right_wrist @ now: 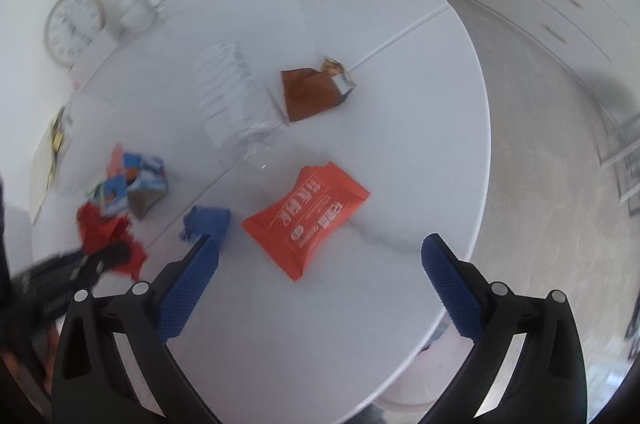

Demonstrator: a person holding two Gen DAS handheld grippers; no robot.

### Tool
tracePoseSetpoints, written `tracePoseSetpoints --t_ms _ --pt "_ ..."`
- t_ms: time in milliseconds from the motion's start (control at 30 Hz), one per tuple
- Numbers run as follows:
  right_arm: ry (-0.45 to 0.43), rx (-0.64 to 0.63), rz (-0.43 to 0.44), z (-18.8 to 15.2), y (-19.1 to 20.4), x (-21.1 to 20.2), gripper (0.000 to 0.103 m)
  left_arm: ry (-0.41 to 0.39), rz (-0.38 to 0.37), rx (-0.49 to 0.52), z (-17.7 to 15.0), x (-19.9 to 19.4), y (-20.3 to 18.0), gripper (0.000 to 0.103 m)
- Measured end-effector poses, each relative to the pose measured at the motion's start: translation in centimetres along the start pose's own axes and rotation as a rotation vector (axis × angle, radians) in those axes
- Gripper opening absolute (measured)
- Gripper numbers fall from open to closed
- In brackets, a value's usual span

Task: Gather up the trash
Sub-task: 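Grasp the red tissue with the left gripper while the right gripper grasps the orange snack packet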

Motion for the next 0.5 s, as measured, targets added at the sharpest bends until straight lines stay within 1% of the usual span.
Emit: tracePoseSetpoints --t_ms 33,133,200,267,333,367,400,467,500 --pt "0.001 0.041 -0.029 0.1 -0.2 0.6 0.101 -0.002 -0.011 0.004 -0.1 -0.2 -0.1 0.041" --pt "0.011 0.119 -0.071 0.1 -0.1 1.9 0.101 -0.004 -0.049 -0.010 0.0 -0.7 -0.4 0.041" --pt "0.012 0.129 -0.108 0.2 0.0 2.6 0.101 -0.008 -0.066 -0.015 -0.1 -1.0 -0.7 0.041" --pt "0.013 0.115 -0.149 0.4 0.3 3.3 0.095 -0.010 -0.083 -0.005 -0.1 -1.1 -0.9 0.041" --pt "0.032 0.111 -0.164 0.4 0.4 4.1 0.079 -0.013 -0.093 0.015 -0.2 -1.2 -1.0 0.041" --pt "0.044 0.109 -0.167 0.2 0.4 4.4 0.074 -0.015 -0.095 0.026 -0.2 -1.1 -1.2 0.041" --pt "0.059 0.106 -0.166 0.1 0.5 4.8 0.064 -0.016 -0.097 0.036 -0.1 -1.0 -1.5 0.041" --pt "0.052 0.079 -0.164 0.1 0.7 5.0 0.053 -0.014 -0.109 0.053 -0.1 -1.1 -1.8 0.041" --pt "0.052 0.068 -0.147 0.0 0.8 5.0 0.046 -0.015 -0.113 0.059 0.0 -1.1 -1.9 0.041"
Point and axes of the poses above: each gripper's, at about its wrist camera, not at the fingertips, and x roughly the way its jaws point, y to its left, z to its top, the point moved 9 cm from there along x, roughly the way its jaws point, and after that the axes turned 13 degrees about -y, right-handed, at the moved point
